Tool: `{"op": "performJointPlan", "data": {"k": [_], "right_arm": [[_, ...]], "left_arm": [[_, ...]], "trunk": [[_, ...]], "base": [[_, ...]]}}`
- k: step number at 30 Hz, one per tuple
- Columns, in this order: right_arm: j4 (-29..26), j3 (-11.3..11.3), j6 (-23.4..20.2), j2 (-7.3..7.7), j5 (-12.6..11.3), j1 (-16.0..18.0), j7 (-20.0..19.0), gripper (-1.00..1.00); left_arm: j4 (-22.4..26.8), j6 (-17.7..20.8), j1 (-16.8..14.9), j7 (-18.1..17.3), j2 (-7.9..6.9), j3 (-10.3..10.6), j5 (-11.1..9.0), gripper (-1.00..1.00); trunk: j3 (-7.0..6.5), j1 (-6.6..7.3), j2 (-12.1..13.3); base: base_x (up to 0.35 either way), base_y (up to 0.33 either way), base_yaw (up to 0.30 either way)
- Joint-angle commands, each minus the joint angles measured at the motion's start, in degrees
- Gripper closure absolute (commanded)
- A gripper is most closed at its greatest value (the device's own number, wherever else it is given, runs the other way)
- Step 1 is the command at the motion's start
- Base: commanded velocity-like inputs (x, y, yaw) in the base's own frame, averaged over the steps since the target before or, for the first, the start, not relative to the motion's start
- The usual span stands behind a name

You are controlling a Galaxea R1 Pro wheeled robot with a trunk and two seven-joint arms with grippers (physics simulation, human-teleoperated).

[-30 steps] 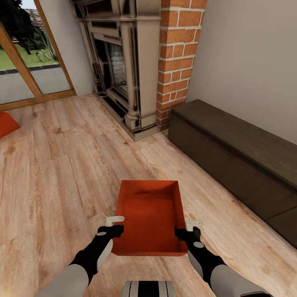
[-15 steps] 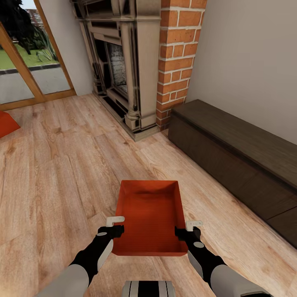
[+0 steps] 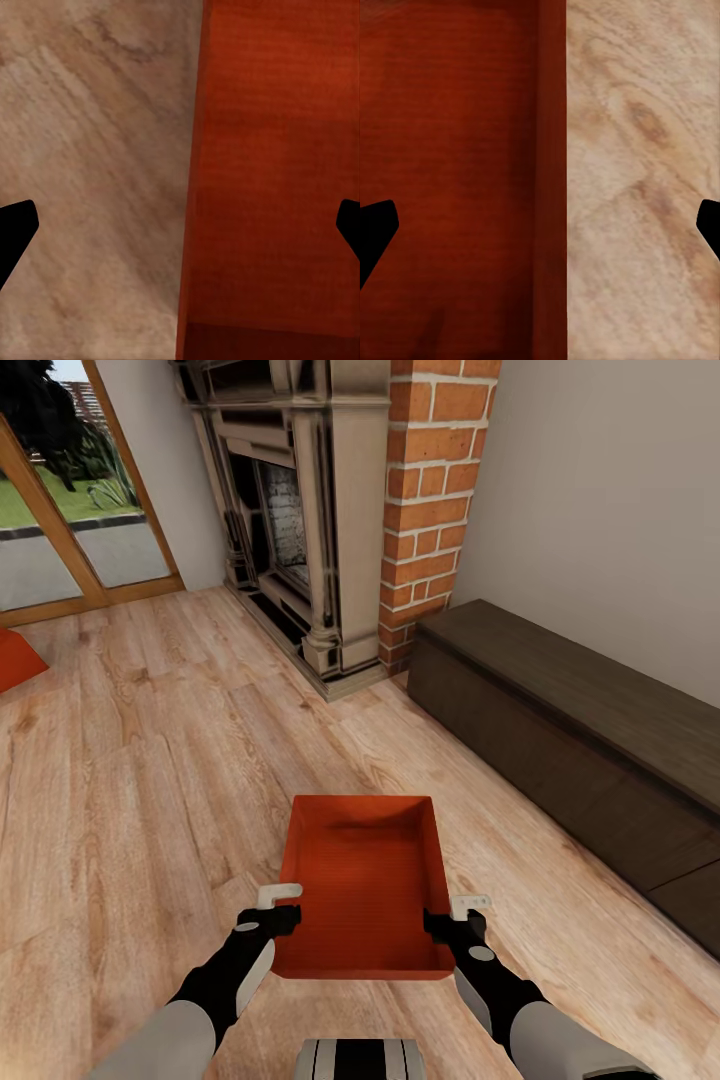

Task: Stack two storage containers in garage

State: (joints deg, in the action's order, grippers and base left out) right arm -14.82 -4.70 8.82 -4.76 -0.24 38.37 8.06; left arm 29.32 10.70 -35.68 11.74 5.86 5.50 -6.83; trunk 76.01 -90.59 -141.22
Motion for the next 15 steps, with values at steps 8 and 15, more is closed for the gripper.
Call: {"op": "performJointPlan", "data": {"k": [8,15], "right_arm": [[-0.01,-0.40,0.09,-0.06,-0.02,0.03,0.46,-1.00],[-0.03,-0.40,0.41,-0.11,-0.02,0.03,0.46,1.00]], "left_arm": [[0.35,0.37,-0.01,0.57,-0.05,0.40,-0.21,-1.00],[0.48,0.57,-0.01,0.44,-0.05,0.38,-0.21,1.00]], "trunk": [[0.04,0.01,-0.01],[0.04,0.01,-0.01]], "base": [[0.000,0.000,0.000],[0.000,0.000,0.000]]}}
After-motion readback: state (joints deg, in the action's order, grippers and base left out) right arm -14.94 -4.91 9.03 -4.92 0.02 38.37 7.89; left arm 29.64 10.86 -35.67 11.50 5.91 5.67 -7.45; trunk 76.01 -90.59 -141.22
